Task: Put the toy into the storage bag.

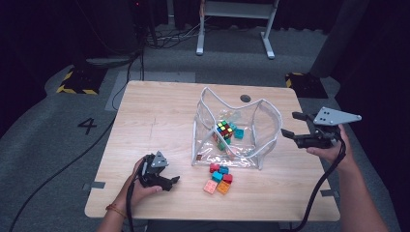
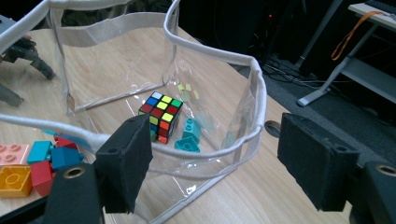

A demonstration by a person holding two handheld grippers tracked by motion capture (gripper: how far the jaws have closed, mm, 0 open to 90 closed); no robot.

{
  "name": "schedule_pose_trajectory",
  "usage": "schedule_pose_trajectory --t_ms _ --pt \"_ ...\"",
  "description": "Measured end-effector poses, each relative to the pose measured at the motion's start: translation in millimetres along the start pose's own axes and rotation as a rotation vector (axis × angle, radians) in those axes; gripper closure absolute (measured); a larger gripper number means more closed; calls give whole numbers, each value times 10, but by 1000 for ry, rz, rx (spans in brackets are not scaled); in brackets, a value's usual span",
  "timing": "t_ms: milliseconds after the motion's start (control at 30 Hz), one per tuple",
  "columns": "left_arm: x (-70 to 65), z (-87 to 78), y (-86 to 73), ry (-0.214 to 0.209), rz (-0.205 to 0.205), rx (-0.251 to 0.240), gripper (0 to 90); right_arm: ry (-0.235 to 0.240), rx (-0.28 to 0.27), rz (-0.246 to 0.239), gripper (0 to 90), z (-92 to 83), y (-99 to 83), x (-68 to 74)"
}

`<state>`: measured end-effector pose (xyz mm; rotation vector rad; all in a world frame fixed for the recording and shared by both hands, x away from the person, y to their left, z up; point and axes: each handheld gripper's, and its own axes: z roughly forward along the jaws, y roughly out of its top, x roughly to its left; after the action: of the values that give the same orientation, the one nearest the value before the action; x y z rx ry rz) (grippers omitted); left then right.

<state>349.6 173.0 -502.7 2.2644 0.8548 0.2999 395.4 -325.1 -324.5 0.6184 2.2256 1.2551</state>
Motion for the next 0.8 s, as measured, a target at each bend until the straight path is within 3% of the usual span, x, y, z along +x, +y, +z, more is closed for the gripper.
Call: schedule_pose_trajectory --t_ms 500,800 --pt "-1 -1 0 0 0 1 123 3 4 5 245 -58 -353 262" --pt "-1 -1 0 1 -1 1 124 42 28 22 249 7 -654 430"
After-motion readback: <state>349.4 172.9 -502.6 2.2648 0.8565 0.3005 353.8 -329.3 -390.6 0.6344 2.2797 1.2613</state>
